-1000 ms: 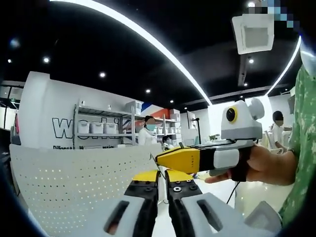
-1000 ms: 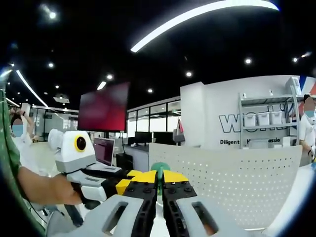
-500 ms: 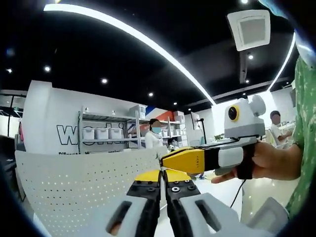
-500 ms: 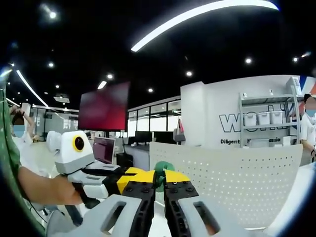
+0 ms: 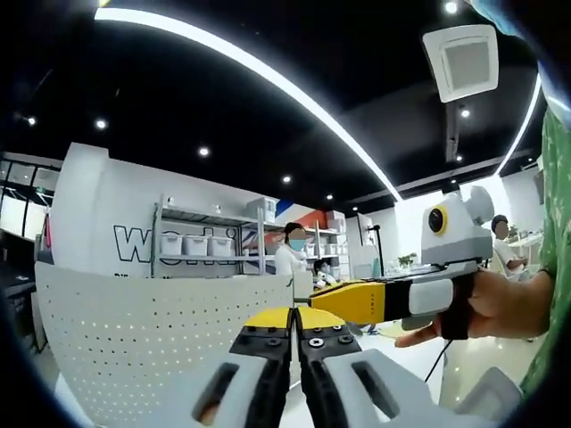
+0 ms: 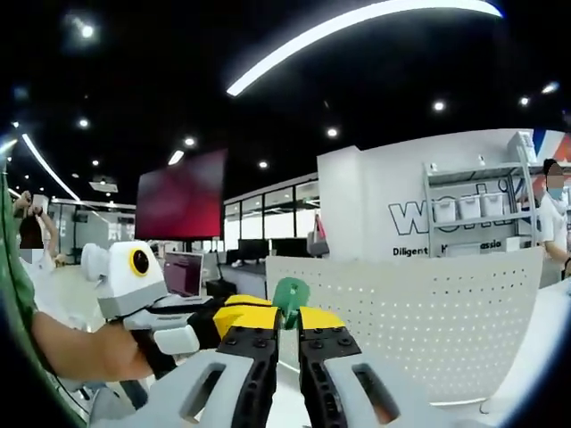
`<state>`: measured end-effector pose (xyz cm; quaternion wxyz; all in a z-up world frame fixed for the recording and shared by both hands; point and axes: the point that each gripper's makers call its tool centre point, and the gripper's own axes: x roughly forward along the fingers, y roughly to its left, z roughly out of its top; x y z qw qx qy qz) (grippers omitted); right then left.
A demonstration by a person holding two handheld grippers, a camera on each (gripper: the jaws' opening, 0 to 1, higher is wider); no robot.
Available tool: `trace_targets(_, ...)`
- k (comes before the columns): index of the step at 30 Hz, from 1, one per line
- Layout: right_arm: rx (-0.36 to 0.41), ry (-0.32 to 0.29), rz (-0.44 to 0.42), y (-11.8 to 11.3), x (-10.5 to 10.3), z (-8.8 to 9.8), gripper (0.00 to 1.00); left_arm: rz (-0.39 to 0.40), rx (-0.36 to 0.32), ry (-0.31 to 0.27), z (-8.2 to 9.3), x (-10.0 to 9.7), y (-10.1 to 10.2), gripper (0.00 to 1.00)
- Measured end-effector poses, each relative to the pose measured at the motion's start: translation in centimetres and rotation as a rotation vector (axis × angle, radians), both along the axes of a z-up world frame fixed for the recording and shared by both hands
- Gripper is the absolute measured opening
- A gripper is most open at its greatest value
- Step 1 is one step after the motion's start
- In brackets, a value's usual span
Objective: Insert the hook assembly into the mounting plate slot until the hook locks in place.
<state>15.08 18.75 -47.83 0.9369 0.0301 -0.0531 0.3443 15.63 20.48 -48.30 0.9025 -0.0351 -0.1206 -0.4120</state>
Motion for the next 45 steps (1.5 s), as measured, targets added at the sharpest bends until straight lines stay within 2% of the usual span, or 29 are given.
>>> trace_targets(10,0.018,0.001,0.016,0.5,0.0,0.4,0.02,-0.004,-0.012,-0.022,0.3,-0.3,0.1,0.01)
trace_targets(16,0.030,0.011,0.027,0.5,0.0,0.4,0.01,-0.005,0.001,-0.041,0.4,-0.4,0.1,0.01)
trace_targets(22,0.033,-0.006,0.025,0.4,0.1,0.5,0.01,-0.003,0.019,-0.077,0.5,-0.4,-0.1,0.02)
trace_targets(28,0.032,-0.009,0.008,0.0,0.5,0.1,0.01,-0.006,0.032,-0.071,0.3,-0.3,-0.2,0.05)
trace_targets(33,0.041,-0.012,-0.010,-0.5,0.7,0.2,0.01,-0.015,0.025,-0.038,-0.2,-0.2,-0.3,0.17)
trace_targets(36,0.041,-0.016,-0.022,-1.0,0.9,0.3,0.01,-0.025,0.008,-0.015,-0.5,-0.1,-0.3,0.29)
trace_targets(39,0.043,-0.013,-0.033,-1.5,1.2,0.2,0.01,-0.053,0.012,0.019,-1.1,-0.2,-0.5,0.45)
trace_targets(42,0.043,-0.009,-0.045,-2.0,1.4,0.0,0.01,-0.082,0.008,0.050,-1.6,-0.4,-0.7,0.65)
trace_targets(45,0.042,-0.006,-0.054,-2.2,1.6,-0.2,0.01,-0.107,0.017,0.060,-2.0,-0.8,-1.1,0.81)
